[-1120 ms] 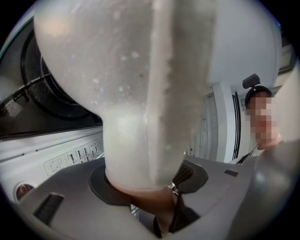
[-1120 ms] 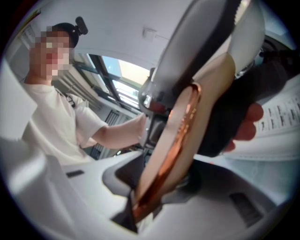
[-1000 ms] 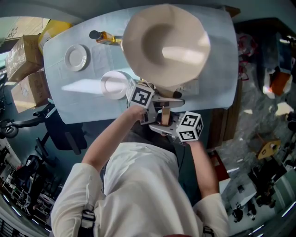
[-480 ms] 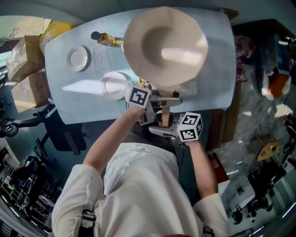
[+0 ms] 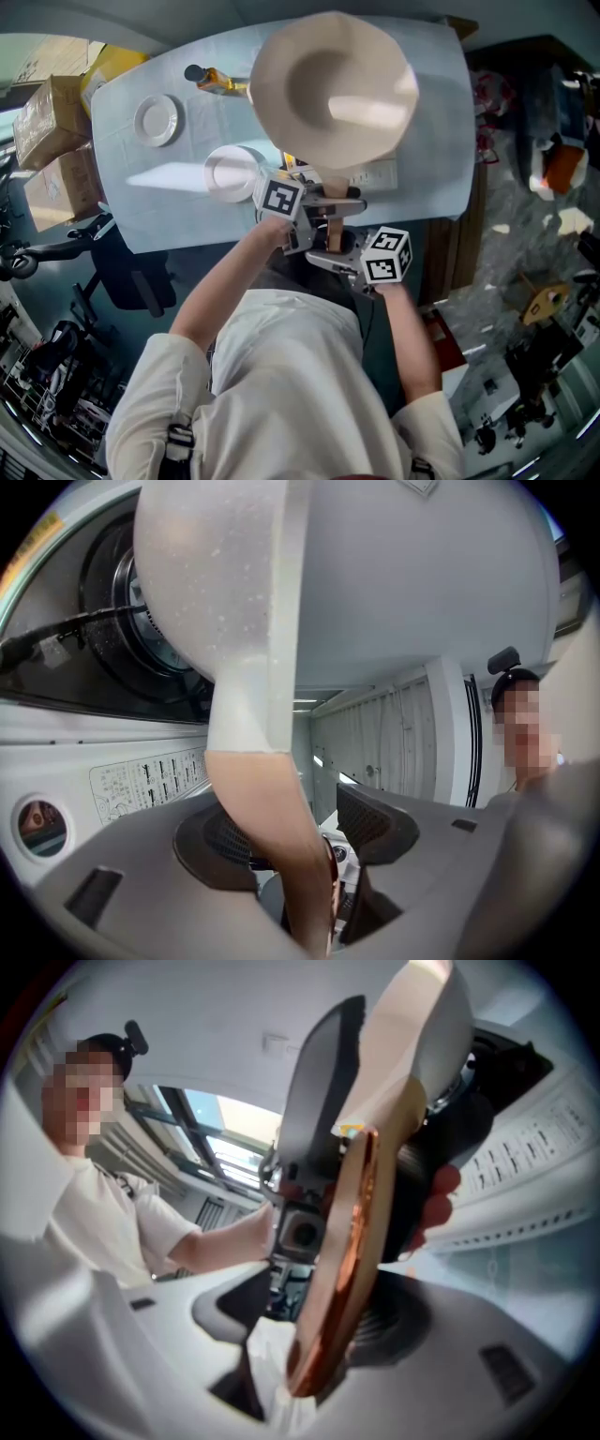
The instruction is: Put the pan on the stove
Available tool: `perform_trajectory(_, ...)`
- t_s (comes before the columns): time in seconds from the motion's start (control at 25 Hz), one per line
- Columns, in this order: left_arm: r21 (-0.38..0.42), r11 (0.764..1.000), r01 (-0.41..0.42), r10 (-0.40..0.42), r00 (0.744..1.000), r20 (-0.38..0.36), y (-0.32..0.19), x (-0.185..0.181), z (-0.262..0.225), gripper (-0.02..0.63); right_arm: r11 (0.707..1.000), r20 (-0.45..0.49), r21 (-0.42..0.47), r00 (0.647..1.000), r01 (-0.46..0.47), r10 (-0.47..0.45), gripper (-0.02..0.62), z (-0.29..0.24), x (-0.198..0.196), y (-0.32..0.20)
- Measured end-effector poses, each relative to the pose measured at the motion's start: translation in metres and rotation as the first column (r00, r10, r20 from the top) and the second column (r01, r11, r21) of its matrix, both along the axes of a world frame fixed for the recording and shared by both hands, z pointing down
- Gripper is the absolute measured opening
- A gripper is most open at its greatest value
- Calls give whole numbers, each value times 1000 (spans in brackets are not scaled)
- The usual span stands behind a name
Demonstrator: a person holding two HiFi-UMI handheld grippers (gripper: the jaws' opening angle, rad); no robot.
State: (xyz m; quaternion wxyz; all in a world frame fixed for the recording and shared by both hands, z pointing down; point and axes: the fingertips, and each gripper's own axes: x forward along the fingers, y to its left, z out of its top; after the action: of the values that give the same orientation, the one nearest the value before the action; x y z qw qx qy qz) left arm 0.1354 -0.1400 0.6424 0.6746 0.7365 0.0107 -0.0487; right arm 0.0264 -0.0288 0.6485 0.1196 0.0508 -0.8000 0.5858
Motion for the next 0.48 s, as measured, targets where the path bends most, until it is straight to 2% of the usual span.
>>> perform_trajectory(0.48,14,1000,-27,26,999,33,13,-5,8,272,999,-21,-13,999,-44,44,253,9,7,5)
